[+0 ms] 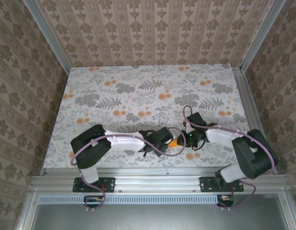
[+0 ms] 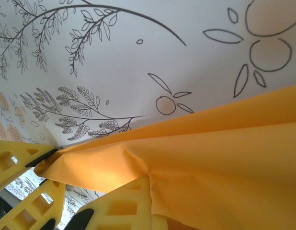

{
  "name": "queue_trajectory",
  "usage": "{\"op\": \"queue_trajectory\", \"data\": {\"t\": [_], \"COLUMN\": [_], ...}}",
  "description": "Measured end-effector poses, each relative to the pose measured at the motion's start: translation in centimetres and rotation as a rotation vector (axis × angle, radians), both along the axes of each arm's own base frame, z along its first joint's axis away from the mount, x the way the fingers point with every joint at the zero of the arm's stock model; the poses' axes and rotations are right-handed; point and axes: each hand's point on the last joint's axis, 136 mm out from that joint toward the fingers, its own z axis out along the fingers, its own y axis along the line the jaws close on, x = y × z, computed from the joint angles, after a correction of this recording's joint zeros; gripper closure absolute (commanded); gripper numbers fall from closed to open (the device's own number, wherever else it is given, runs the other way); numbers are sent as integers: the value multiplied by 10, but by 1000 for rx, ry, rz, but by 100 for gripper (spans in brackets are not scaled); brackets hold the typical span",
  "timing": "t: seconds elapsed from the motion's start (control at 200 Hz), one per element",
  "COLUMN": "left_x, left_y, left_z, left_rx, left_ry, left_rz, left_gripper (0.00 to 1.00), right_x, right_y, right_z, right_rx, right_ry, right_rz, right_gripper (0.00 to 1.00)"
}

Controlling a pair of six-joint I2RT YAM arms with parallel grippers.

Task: Fold a paper plane with a square sheet of paper (pick it up from the middle)
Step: Perform the fifth fold on the wing at the bottom-center of the table.

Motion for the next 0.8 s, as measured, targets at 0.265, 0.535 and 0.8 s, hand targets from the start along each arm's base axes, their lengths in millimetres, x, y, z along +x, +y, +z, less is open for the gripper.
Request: {"op": "queue_trajectory", "data": {"t": [0.265, 0.535, 0.8], "left_x": [-3, -13, -18], "left_y": [-1, -1, -4], "left_z": [1, 6, 53], "left_rx": [1, -11, -173], "left_ry": [15, 65, 152], "left_rz": [-9, -33, -33], "left_gripper": [73, 69, 70], "right_x": [-1, -1, -1], "right_y": [0, 1, 1], "right_z": [-1, -1, -1], "right_rx": [-9, -18, -29], "right_ry": [-5, -11, -20], "right_rz": [5, 9, 14], "right_gripper": [100, 100, 100]}}
